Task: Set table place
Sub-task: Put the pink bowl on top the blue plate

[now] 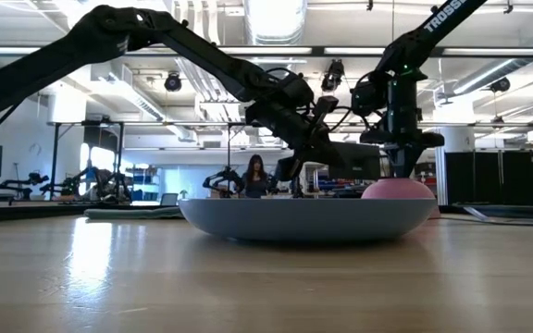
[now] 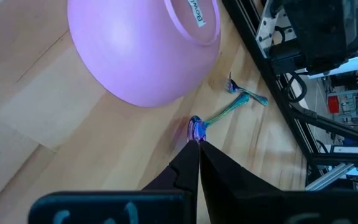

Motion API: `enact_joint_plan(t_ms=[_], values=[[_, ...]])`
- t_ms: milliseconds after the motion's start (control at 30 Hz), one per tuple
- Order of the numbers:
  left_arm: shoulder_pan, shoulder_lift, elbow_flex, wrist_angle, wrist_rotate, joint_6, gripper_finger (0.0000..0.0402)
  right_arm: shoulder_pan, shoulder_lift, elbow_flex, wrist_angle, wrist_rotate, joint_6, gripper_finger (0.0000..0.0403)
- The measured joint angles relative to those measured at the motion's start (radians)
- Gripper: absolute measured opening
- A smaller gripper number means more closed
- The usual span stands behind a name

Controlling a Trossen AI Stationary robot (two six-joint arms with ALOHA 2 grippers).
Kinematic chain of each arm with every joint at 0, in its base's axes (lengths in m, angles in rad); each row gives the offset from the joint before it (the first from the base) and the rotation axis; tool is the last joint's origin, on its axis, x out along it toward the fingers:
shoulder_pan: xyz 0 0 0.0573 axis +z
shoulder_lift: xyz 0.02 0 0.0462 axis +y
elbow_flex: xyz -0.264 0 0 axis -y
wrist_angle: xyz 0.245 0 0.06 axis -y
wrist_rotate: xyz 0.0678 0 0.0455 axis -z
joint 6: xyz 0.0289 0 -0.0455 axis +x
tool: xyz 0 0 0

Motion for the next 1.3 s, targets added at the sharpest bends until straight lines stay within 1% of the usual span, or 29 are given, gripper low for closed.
enact_joint_plan(t_ms=[333,467,733,900,1067,1300], values=[[-0.001,0.000,0.000,0.000,0.000,0.000,0.0000,0.000,0.002,-0.002,0.005,0.005,-0.004,0.0009],[-0.001,0.000,0.000,0.000,0.000,0.000,0.0000,-0.001,0.000,-0.002,0.004,-0.008,-0.005,0.0008],[0.000,0.001,0.000,0.000,-0.001,0.002,0.0000,-0.003,-0.007,0.033,-0.019,-0.020,-0.005,0.0007],[0.000,0.001,-0.006,0.000,-0.021,0.004,0.0000,-0.006,-0.012,0.040,-0.030,-0.021,-0.008,0.0007],[0.000,0.001,-0.008,0.010,-0.024,0.006,0.0000,-0.005,-0.032,0.051,-0.023,-0.052,-0.009,0.0007],[-0.002,0.001,-0.010,0.009,-0.056,0.047,0.0000,-0.006,-0.060,0.052,-0.028,-0.054,-0.007,0.0007]])
